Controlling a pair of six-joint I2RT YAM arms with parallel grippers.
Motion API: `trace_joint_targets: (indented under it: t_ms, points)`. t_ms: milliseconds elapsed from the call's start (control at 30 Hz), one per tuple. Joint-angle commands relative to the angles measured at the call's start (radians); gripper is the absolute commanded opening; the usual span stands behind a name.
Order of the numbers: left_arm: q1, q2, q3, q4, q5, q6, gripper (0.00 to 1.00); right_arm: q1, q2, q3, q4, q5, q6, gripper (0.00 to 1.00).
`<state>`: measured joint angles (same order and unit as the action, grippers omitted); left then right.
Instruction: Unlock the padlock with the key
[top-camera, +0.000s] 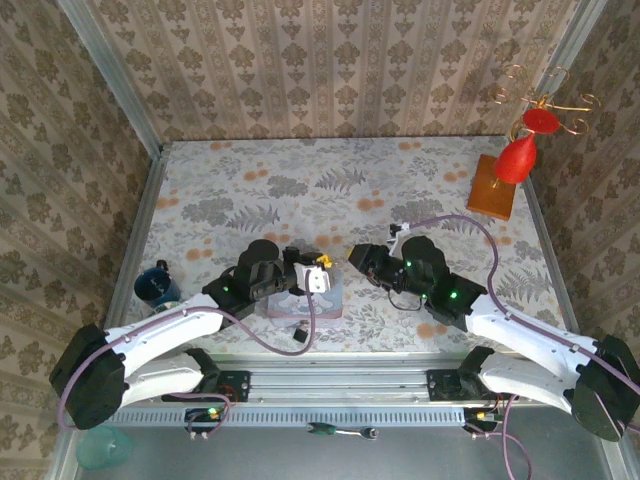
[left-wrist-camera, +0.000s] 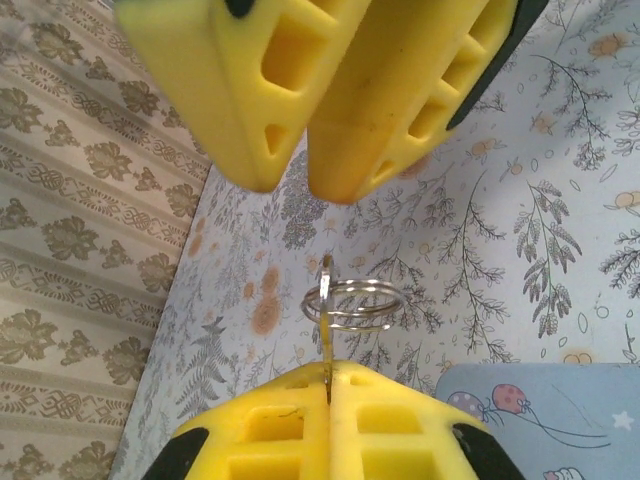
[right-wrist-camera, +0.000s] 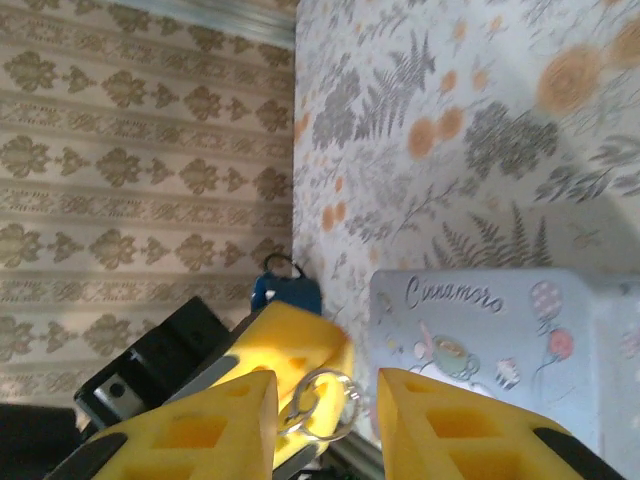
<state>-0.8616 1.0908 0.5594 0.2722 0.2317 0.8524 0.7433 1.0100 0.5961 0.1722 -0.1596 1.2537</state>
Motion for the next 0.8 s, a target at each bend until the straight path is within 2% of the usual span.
trace_joint_targets:
  t_ms: [0,367,767]
  points:
    - [0.003,-0.005,0.015,-0.012,0.014,0.056,0.0,0.024,0.017,0.036,0.04,-0.038,0.049,0.34]
    - [-0.022,0.014,0.012,0.002,0.018,0.052,0.0,0.05,0.082,0.035,0.099,-0.057,0.098,0.32]
    - [-0.045,0.028,0.006,0.027,-0.026,0.059,0.0,0.054,0.078,0.022,0.063,-0.028,0.08,0.16]
